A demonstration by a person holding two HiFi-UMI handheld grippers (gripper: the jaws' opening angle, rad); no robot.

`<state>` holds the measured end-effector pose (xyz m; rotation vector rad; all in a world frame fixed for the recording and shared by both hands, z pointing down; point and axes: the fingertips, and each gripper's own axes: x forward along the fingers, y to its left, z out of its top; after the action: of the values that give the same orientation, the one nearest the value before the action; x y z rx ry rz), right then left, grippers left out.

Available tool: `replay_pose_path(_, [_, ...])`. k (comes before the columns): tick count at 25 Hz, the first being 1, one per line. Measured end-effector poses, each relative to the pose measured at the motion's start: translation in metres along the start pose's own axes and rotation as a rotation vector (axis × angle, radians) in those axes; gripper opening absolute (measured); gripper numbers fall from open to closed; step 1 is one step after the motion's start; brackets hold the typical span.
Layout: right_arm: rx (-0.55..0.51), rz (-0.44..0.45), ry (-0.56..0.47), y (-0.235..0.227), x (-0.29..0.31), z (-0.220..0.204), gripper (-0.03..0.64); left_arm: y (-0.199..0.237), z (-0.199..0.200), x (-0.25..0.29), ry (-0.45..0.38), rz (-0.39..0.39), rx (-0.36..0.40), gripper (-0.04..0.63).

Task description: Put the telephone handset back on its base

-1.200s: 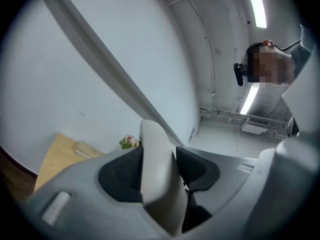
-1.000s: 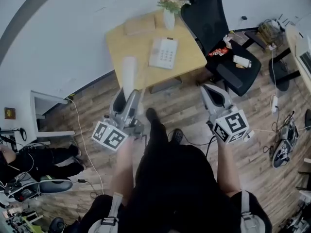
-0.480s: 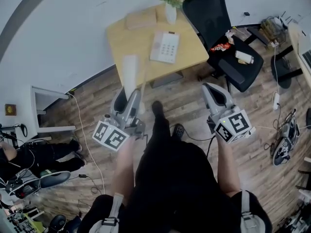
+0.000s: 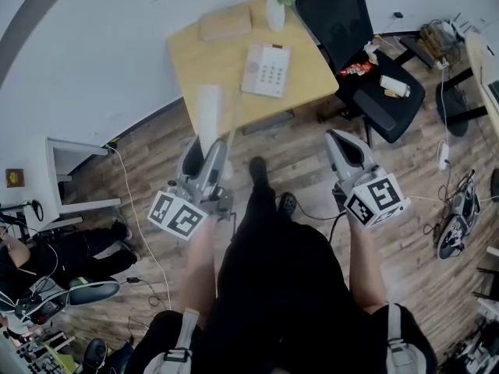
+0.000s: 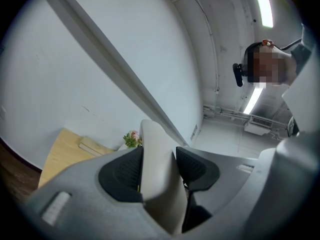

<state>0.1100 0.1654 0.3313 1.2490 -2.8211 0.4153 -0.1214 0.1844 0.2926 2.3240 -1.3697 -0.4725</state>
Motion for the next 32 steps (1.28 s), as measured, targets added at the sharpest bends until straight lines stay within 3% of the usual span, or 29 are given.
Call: replay_pose_path(32, [-0.014, -0.117, 0.019, -0.069, 0.177, 0.048, 0.003, 0.149, 0.050, 0.155, 0.074, -0.107, -0.078, 0.216])
